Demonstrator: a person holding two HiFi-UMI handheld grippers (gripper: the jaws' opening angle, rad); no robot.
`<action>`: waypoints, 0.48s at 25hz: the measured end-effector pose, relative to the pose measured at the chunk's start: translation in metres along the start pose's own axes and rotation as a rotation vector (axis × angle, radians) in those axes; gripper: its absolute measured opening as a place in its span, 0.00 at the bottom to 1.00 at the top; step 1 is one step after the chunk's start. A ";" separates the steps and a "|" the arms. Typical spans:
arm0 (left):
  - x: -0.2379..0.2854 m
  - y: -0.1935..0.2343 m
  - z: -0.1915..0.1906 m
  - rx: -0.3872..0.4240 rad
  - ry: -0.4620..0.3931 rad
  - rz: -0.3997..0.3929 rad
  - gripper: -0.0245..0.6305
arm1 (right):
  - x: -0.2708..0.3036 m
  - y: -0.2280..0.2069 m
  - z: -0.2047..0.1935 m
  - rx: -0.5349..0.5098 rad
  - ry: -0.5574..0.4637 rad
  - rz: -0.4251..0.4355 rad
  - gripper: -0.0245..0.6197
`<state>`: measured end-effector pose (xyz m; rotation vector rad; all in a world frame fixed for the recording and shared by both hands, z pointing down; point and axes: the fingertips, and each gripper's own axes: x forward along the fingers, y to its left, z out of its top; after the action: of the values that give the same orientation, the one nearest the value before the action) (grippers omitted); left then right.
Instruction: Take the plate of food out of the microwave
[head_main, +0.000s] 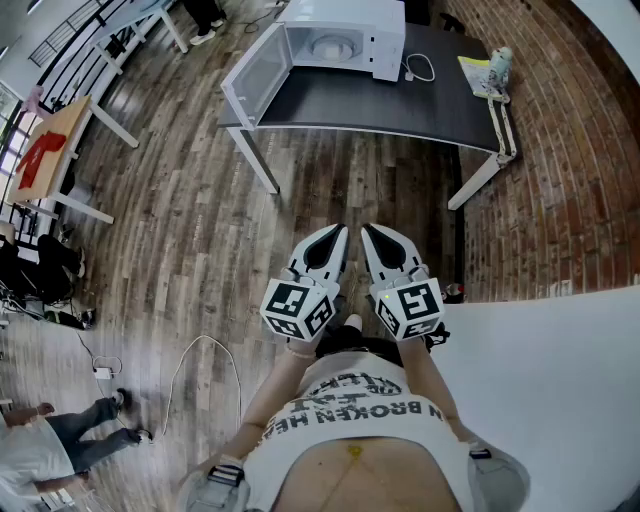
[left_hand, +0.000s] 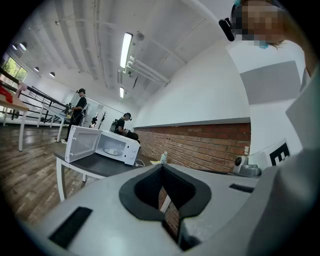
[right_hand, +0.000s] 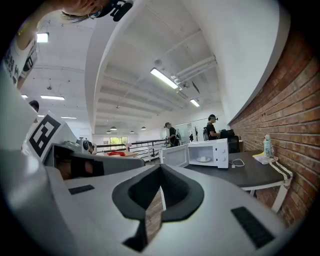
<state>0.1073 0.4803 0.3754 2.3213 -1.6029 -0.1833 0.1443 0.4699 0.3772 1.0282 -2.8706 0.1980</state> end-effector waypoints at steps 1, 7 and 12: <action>0.002 0.000 0.001 -0.002 -0.003 -0.001 0.05 | -0.001 -0.003 0.002 0.010 -0.019 -0.009 0.05; 0.007 0.000 0.001 -0.020 -0.010 0.006 0.05 | -0.005 -0.027 0.012 0.092 -0.114 -0.059 0.05; 0.014 0.012 -0.002 -0.041 0.003 0.015 0.05 | 0.006 -0.040 0.012 0.111 -0.113 -0.072 0.05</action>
<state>0.1024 0.4640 0.3824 2.2774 -1.5997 -0.2068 0.1648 0.4343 0.3697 1.1972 -2.9454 0.3077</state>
